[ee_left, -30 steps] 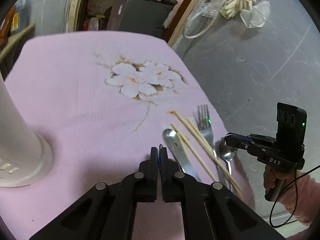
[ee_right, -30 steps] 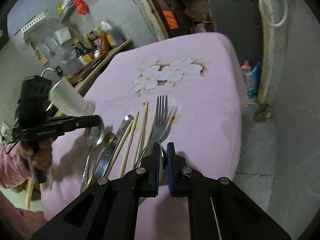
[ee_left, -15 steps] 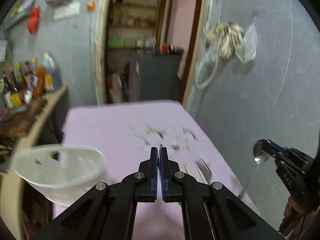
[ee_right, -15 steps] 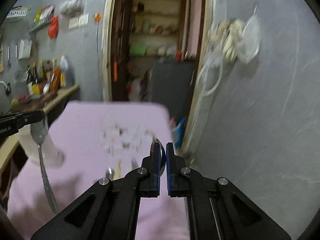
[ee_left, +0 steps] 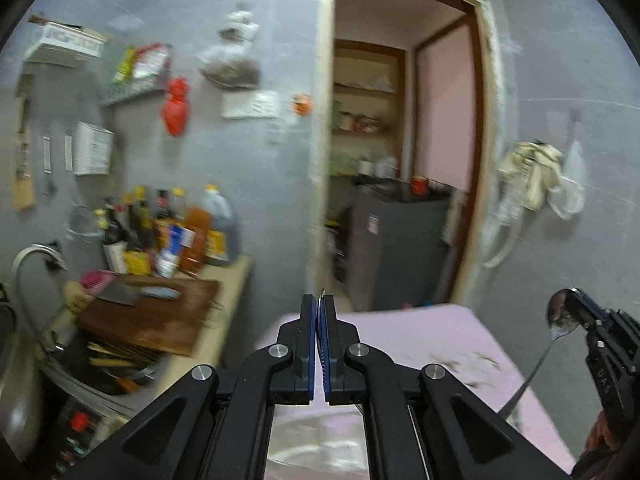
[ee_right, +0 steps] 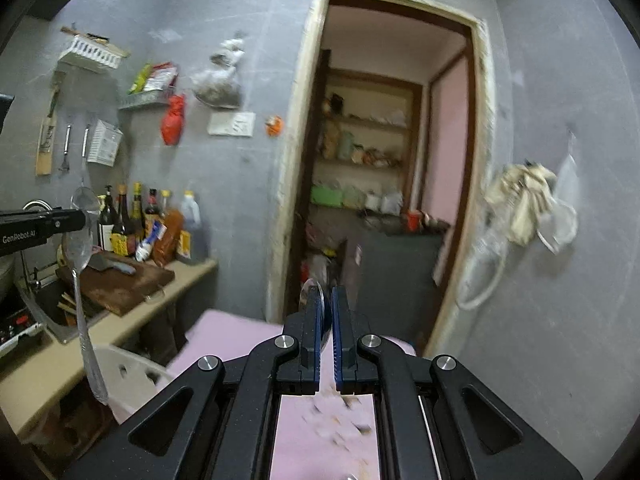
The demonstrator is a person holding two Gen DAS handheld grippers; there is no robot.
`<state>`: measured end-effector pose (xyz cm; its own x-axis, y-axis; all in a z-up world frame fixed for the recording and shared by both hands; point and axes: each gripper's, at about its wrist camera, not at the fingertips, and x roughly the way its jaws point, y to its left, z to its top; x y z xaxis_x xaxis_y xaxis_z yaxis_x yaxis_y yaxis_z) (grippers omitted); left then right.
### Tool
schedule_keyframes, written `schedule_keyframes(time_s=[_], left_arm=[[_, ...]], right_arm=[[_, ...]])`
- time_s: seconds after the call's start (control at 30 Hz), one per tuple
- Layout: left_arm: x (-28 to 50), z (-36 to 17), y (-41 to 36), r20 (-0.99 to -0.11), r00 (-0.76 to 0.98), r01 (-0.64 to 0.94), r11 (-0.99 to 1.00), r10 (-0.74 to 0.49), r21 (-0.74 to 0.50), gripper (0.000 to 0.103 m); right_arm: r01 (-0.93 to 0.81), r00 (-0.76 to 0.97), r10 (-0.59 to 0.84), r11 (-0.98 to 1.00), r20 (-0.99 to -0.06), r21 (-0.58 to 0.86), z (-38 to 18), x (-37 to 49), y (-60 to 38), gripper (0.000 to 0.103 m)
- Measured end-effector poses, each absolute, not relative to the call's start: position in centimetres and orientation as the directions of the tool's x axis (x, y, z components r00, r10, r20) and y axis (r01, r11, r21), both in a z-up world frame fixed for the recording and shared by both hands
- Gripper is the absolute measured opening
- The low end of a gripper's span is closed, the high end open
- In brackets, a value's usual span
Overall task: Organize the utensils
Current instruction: 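Lift both held utensils and carry them over the white caddy, then open both grippers to drop the utensils into the white caddy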
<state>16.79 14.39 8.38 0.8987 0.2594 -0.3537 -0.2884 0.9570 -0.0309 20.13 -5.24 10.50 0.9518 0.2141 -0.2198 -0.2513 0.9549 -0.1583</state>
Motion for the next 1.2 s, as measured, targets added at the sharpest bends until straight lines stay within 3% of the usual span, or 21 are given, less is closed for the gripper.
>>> schedule_keyframes(time_s=[0.1, 0.3, 0.73, 0.97, 1.07, 1.13, 1.2], left_arm=[[17.1, 8.2, 17.1, -0.334, 0.885, -0.347, 0.938, 0.325, -0.006, 0.003], [18.7, 6.0, 19.9, -0.316, 0.860, -0.399, 0.914, 0.402, 0.077, 0.003], [20.4, -0.2, 16.9, -0.366, 0.833, -0.376, 0.910, 0.415, 0.177, 0.003], [20.4, -1.2, 18.1, -0.482, 0.842, -0.273, 0.962, 0.245, 0.012, 0.006], [20.1, -1.7, 18.7, -0.514, 0.840, -0.247, 0.966, 0.172, -0.081, 0.016], [19.9, -1.9, 19.1, -0.527, 0.839, -0.244, 0.960, 0.138, -0.138, 0.019], [19.6, -2.1, 19.6, -0.533, 0.838, -0.246, 0.952, 0.116, -0.180, 0.025]], right_arm=[[-0.259, 0.955, 0.222, 0.946, -0.194, -0.194, 9.9, 21.0, -1.5, 0.005], [-0.296, 0.945, 0.236, 0.914, -0.228, -0.279, 6.3, 22.1, 2.9, 0.005], [-0.383, 0.892, 0.276, 0.882, -0.358, -0.275, -0.1, 23.0, 4.5, 0.005], [-0.426, 0.849, 0.322, 0.886, -0.419, -0.182, -1.4, 23.0, 3.3, 0.007], [-0.439, 0.834, 0.344, 0.887, -0.432, -0.141, -1.6, 23.0, 2.7, 0.020], [-0.447, 0.827, 0.361, 0.887, -0.432, -0.114, -1.6, 22.9, 2.3, 0.036], [-0.449, 0.823, 0.373, 0.890, -0.428, -0.086, -1.4, 23.0, 1.8, 0.039]])
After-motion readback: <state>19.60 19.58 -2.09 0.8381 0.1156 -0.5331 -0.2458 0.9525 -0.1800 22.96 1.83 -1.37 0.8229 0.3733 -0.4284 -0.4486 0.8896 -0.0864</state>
